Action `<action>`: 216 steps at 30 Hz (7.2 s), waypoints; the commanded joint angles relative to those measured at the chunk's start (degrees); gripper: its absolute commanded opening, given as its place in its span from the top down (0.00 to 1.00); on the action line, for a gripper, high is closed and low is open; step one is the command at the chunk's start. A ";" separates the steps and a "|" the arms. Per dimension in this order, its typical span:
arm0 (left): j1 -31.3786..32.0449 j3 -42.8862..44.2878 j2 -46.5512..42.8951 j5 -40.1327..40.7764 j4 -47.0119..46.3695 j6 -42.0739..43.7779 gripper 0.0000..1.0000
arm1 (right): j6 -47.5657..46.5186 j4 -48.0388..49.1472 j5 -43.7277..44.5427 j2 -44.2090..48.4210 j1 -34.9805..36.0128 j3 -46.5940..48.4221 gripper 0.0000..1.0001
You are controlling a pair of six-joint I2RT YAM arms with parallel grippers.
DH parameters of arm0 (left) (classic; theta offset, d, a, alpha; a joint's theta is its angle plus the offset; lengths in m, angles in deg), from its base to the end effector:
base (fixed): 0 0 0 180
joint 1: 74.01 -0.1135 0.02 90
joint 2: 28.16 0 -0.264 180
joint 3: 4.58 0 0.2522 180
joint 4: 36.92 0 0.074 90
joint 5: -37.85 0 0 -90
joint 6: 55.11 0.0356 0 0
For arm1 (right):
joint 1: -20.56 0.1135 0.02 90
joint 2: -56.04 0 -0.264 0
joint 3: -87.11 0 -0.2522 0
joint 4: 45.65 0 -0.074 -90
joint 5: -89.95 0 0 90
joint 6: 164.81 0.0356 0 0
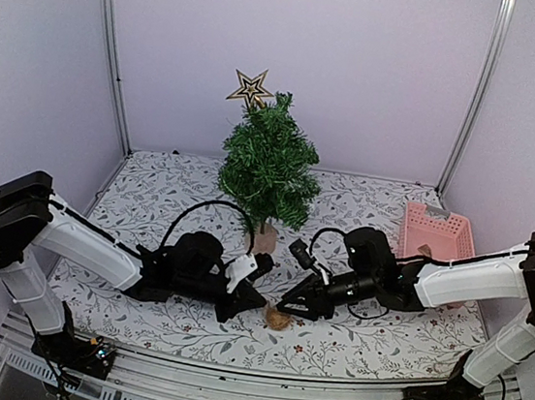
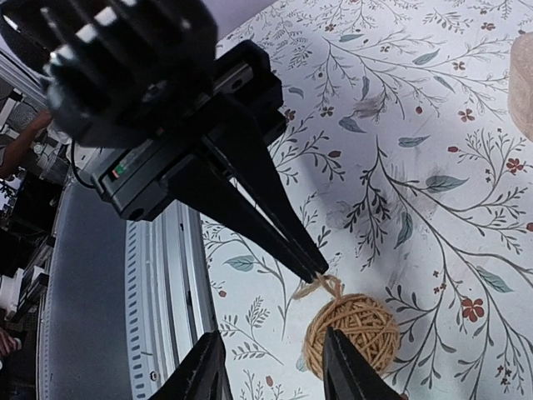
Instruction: Decorate the small christmas tree
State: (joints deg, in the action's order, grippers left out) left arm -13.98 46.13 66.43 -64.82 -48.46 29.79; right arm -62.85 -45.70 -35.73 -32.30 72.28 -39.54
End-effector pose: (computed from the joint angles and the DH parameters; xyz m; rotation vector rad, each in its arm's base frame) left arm 0.1505 -0.2766 0.1437 1.1614 1.9359 -0.8784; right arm 0.1716 0.2509 0.1737 -1.1560 2.0530 1.2729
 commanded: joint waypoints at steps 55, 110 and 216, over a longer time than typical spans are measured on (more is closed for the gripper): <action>1.98 -2.44 -6.26 1.00 -1.16 7.31 1.00 | -3.01 14.14 4.29 -8.49 3.40 0.43 0.87; 10.46 -16.13 -12.40 21.72 -13.82 49.84 0.54 | 2.54 6.77 -9.52 -14.47 2.56 6.61 1.00; 4.55 -10.71 -10.94 8.82 -7.68 35.56 1.00 | 1.83 9.82 -3.11 -7.61 -1.12 1.00 0.39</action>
State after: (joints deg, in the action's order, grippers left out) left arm -8.04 36.86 56.18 -55.07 -53.93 70.07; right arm -60.71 -37.92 -41.54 -43.62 71.95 -37.15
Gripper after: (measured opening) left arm 0.006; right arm 0.566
